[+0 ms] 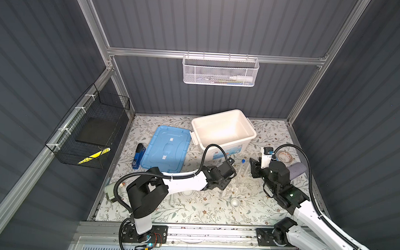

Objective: Organize the chemistry lab equipment

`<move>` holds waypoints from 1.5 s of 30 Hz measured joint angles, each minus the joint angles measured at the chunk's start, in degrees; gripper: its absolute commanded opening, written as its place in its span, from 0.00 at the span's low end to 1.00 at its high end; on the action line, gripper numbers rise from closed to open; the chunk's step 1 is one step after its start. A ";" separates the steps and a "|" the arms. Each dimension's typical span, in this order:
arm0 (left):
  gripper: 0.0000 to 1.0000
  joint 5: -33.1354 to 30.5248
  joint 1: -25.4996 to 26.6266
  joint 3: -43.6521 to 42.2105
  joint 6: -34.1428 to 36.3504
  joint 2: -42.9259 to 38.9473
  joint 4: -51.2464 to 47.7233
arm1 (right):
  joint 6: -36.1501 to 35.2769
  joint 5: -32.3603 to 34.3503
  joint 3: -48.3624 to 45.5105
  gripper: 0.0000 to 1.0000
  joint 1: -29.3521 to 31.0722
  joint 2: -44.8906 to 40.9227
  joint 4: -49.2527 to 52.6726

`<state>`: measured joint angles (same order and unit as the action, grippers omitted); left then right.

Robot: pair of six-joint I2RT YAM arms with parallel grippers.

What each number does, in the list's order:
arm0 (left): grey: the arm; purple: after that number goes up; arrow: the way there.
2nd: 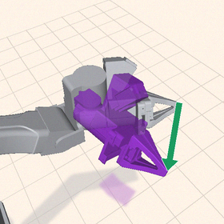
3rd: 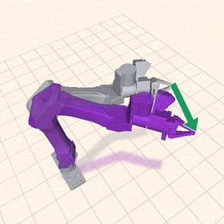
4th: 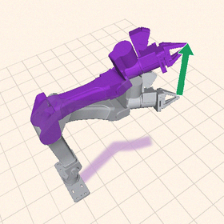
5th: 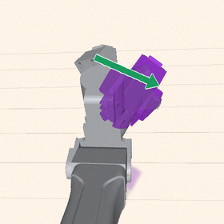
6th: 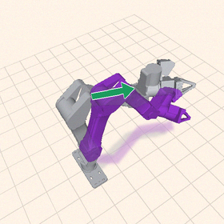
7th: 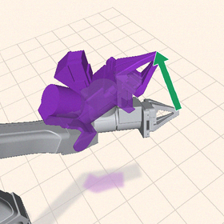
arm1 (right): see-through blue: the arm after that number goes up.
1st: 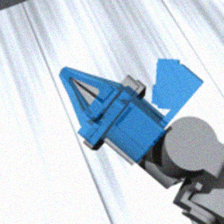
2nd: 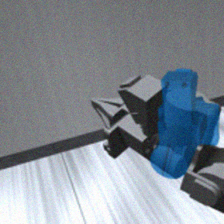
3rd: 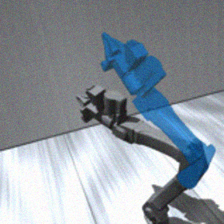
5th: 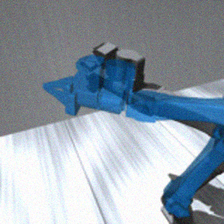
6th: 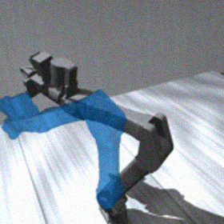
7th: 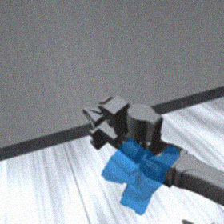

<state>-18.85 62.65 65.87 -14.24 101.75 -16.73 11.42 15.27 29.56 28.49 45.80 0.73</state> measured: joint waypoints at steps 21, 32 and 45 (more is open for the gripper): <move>0.59 3.82 0.79 1.86 -2.80 6.49 -2.23 | 4.33 -3.08 -0.09 0.73 -7.78 -1.97 0.15; 0.35 4.09 0.79 3.98 -3.19 8.74 -3.67 | 5.35 -5.07 -0.66 0.74 -9.40 -2.16 0.26; 0.15 4.13 1.11 4.59 -2.95 9.42 -3.65 | 7.76 -9.16 -0.74 0.78 -13.64 -1.68 0.17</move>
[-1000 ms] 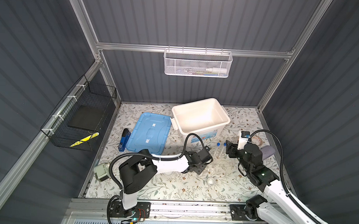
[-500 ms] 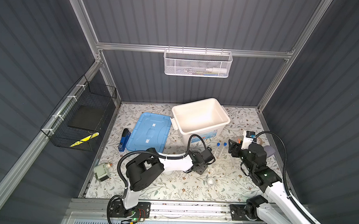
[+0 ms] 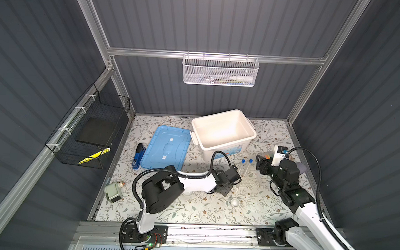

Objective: Organize the chemistry lab equipment

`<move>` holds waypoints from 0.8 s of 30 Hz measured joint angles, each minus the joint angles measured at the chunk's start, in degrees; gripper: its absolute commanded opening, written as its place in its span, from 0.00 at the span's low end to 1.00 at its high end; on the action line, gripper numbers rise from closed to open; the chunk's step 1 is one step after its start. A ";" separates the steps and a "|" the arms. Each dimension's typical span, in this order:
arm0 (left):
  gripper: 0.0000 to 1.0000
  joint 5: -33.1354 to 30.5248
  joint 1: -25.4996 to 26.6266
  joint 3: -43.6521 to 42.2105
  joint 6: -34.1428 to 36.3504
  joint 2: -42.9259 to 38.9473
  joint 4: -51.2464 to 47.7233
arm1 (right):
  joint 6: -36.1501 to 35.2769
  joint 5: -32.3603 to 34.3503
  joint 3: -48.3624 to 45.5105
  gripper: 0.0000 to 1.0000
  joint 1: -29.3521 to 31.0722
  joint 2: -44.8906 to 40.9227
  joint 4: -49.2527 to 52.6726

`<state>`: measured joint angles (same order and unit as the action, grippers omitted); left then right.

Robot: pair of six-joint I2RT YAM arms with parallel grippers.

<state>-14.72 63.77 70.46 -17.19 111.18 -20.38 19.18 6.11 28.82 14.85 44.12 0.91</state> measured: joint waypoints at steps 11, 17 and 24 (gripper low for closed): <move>0.15 -1.16 -1.14 0.00 0.52 -0.17 0.22 | 4.55 -9.81 0.20 0.78 -6.14 5.70 -0.70; 0.15 -3.04 -3.82 0.09 3.63 -0.70 0.55 | 7.89 -17.97 1.29 0.75 -10.75 10.75 -2.89; 0.16 -3.30 -6.27 2.91 9.90 -0.70 3.26 | 10.93 -28.09 3.15 0.70 -15.61 17.57 -6.27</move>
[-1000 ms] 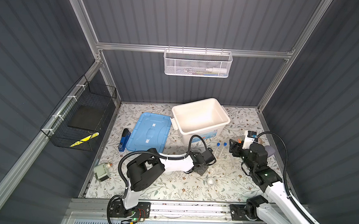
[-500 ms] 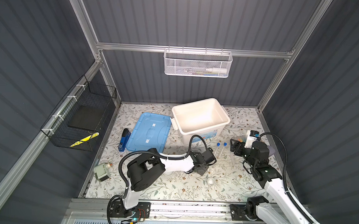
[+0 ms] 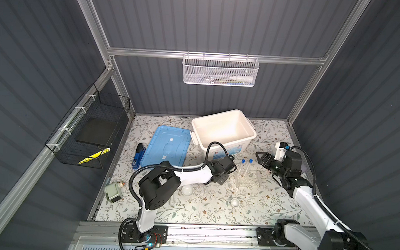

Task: Organize the chemistry lab equipment
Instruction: 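Lift the tube with the left gripper while the right gripper reaches toward it, then close the right gripper on the tube's blue cap above the left gripper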

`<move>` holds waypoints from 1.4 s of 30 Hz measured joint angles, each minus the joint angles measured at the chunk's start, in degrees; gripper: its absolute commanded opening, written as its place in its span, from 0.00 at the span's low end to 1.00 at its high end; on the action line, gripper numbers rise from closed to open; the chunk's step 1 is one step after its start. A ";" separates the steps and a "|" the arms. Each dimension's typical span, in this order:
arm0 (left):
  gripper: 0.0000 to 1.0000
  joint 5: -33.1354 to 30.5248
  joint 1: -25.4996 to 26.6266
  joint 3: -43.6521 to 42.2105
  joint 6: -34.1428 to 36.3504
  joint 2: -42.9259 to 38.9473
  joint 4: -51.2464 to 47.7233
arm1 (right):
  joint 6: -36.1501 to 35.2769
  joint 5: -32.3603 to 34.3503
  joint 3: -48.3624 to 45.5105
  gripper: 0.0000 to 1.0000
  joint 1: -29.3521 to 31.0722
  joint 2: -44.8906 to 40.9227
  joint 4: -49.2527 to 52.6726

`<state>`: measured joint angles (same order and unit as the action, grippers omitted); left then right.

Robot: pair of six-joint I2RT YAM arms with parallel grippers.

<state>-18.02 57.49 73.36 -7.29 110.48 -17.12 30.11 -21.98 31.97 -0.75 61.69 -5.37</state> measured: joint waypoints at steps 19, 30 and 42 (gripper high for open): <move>0.16 5.27 -1.79 4.37 12.31 2.64 10.32 | 7.02 -18.53 3.72 0.60 -3.98 17.97 -9.16; 0.16 7.87 -2.21 4.37 14.51 3.76 13.55 | 10.03 -23.45 4.35 0.57 -3.98 22.84 -12.46; 0.16 9.35 -2.47 4.39 14.86 4.22 14.58 | 12.52 -28.70 5.95 0.54 -3.98 28.83 -15.98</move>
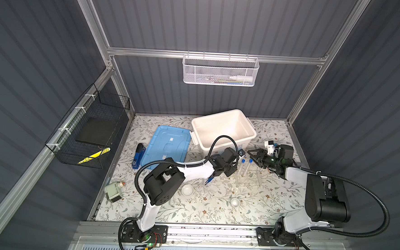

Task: Organize the chemistry lab equipment
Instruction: 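Close the right gripper on the tube's blue cap above the left gripper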

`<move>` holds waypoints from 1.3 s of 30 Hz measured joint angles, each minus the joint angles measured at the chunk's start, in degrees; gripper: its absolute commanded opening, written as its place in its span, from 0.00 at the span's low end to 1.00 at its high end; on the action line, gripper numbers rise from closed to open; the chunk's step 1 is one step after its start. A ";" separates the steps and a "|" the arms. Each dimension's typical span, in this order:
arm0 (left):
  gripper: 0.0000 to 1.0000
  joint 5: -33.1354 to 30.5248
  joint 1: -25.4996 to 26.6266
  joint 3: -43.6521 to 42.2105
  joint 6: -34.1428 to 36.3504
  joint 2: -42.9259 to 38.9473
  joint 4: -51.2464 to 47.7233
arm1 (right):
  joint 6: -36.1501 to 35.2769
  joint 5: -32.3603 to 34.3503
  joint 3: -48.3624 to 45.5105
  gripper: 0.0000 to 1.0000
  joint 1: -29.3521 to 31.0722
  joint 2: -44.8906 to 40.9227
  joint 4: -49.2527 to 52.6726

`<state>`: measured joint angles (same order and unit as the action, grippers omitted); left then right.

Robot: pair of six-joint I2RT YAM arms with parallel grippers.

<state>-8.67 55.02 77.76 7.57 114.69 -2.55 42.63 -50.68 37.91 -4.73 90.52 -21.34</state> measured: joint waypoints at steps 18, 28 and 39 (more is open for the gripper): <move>0.16 1.95 0.00 -0.02 0.00 0.09 1.57 | 0.37 -2.16 3.15 0.47 1.57 4.87 0.04; 0.16 2.80 0.00 0.00 0.00 0.09 2.23 | 0.81 -2.78 3.26 0.38 2.25 4.87 0.02; 0.17 3.63 0.00 -0.02 -0.04 0.09 2.43 | 0.87 -2.93 3.39 0.24 2.43 4.87 -0.04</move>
<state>-5.04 55.02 77.73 7.53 114.78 -0.12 43.51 -53.60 41.30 -2.31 95.39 -21.39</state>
